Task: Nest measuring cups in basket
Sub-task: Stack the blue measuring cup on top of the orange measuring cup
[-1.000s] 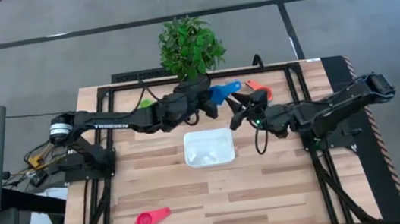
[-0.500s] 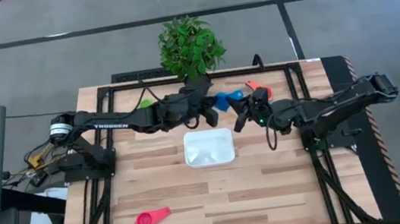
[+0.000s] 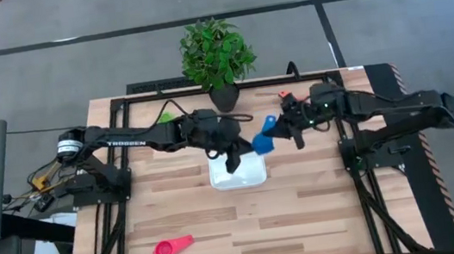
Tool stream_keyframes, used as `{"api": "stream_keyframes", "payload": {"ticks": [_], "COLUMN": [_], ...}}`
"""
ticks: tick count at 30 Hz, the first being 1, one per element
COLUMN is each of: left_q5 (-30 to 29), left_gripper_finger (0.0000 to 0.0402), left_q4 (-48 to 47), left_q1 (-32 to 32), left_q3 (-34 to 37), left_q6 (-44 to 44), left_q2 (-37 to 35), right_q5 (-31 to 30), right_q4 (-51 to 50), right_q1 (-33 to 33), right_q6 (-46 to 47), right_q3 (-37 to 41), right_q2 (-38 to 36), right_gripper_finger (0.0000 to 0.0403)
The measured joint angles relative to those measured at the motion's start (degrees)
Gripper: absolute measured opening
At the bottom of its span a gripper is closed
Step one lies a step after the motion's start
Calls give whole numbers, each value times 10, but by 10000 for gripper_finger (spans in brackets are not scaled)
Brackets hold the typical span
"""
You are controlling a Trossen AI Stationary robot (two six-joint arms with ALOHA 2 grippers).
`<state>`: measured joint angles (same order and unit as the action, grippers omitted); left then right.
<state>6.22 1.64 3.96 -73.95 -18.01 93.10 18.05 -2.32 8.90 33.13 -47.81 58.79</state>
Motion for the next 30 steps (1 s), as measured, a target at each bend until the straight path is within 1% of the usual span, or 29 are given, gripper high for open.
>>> {"api": "stream_keyframes", "payload": {"ticks": [3,5,7,11,13,19,27,30], "left_q5": [59,69,66,64,53,45,41,26], "left_gripper_finger": [59,59,59,59,59,59,56,52], "left_q4": [2,14,40,52,61,47,52,58], "left_q1": [7,8,7,6,6,6,5,5], "left_q3": [-1,-3,-9,-6,-6,-6,-6,-6], "left_q6": [-13,-14,-12,-24,-25,-26,-49,-58], "left_q2": [0,0,-3,-2,-1,-3,-2,-2], "right_q5": [53,87,101,111,122,163,161,159], "right_q4": [0,-5,-4,0,8,43,45,47], "right_q1": [19,28,32,30,25,15,4,-1], "right_q6": [14,20,26,31,31,46,41,31], "right_q3": [0,2,3,2,2,3,3,3], "right_q2": [9,16,29,49,64,92,95,95], "right_gripper_finger": [6,6,7,7,7,7,8,7]}}
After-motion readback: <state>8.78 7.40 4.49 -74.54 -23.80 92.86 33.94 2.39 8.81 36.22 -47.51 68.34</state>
